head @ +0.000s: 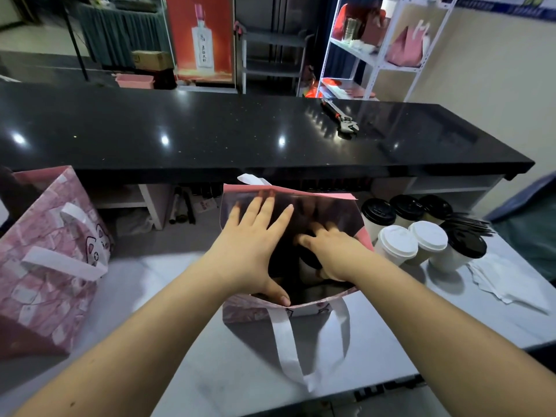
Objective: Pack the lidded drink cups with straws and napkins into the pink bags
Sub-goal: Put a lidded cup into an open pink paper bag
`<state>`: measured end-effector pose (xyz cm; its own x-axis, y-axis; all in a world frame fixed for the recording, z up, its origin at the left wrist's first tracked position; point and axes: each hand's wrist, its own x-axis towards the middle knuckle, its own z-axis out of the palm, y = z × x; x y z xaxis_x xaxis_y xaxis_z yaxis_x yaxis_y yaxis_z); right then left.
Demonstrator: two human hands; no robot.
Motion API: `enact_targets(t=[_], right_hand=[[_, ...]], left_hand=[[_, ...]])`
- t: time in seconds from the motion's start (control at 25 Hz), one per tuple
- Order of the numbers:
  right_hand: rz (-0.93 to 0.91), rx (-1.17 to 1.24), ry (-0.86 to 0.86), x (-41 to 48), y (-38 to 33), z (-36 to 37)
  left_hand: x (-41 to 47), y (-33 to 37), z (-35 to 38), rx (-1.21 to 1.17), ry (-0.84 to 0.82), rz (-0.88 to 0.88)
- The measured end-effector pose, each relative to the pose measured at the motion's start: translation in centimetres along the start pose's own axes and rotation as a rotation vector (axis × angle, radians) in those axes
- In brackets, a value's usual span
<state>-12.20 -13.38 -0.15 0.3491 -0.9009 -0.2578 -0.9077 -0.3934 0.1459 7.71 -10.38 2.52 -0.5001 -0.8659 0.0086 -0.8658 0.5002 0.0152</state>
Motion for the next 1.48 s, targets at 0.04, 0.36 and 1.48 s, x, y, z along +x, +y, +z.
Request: enact_targets(t=[0.04, 0.36, 1.48], right_hand=[[0.001, 0.007, -0.003, -0.1, -0.1, 0.2], [-0.013, 0.161, -0.027, 0.1, -0.2, 3.9], [-0.003, 0.396, 0.397, -13.4, 9.6, -4.1]], left_hand=[[0.0, -0.1, 0.0, -0.002, 0.001, 0.0], [-0.2, -0.7, 0.1, -0.033, -0.005, -0.013], [4.3, 14.1, -4.2, -0.14, 0.392, -0.153]])
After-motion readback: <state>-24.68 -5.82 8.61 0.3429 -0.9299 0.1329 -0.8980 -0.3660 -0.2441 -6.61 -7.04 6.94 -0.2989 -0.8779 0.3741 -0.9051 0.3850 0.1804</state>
